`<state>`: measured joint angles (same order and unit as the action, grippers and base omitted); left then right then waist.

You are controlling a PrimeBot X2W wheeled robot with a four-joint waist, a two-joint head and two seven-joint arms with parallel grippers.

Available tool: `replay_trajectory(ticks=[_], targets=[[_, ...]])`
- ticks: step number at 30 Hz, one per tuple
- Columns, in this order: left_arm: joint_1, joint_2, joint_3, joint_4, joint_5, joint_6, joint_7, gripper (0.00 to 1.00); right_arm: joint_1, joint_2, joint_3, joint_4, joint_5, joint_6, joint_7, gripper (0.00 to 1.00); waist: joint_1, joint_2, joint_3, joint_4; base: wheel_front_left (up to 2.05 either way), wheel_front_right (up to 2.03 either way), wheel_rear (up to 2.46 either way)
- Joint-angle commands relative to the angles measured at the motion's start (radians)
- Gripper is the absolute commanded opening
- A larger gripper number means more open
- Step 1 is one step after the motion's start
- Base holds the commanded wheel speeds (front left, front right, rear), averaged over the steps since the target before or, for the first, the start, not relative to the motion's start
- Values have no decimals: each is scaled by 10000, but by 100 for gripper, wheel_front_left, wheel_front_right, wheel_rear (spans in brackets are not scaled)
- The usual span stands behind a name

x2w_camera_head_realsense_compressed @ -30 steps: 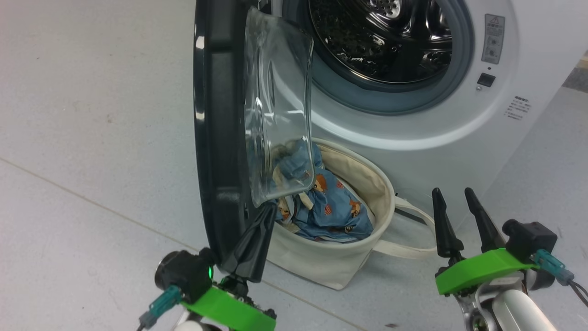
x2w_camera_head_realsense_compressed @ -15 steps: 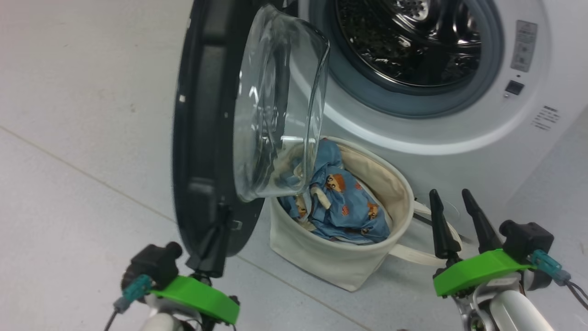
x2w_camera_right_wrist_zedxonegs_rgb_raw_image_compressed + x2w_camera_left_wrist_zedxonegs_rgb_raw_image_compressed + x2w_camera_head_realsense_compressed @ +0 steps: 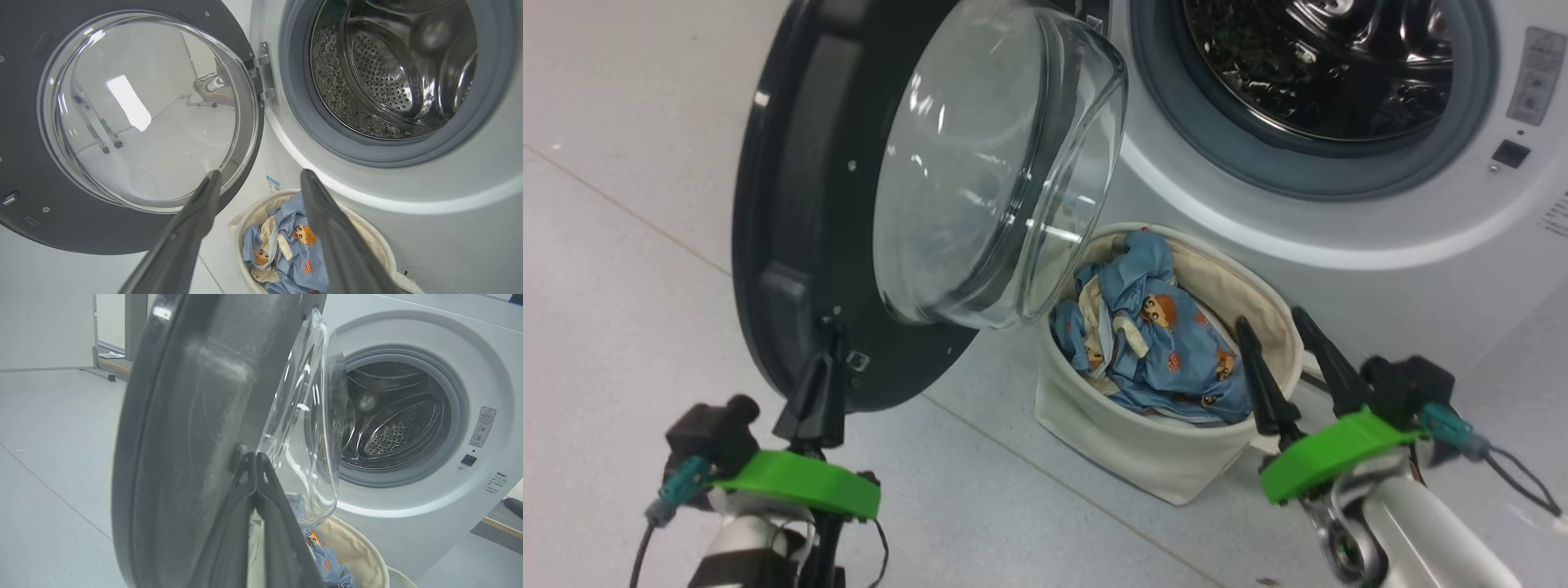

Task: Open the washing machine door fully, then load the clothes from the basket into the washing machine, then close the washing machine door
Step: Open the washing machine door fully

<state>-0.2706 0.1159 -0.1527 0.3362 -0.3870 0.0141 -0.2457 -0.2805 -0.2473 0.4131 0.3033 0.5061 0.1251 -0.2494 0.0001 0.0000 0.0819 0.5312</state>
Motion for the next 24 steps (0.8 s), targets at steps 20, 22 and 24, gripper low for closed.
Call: replay_trajectory(ticks=[20, 22, 24], targets=[[-2197, 480, 2106, 1457, -143, -894, -159, 0, -1154, -235, 552, 120, 377, 56, -124, 100, -1, 0, 919, 122, 0, 0, 0], [-2392, 510, 2211, 1757, -132, -1002, -159, 0, -1109, -207, 466, 90, 324, 56, -124, 100, -1, 0, 1000, 131, 0, 0, 0], [-2573, 559, 2313, 2078, -94, -1076, -159, 0, -1054, -160, 394, 54, 279, 56, -124, 100, -1, 0, 1046, 137, 0, 0, 0]])
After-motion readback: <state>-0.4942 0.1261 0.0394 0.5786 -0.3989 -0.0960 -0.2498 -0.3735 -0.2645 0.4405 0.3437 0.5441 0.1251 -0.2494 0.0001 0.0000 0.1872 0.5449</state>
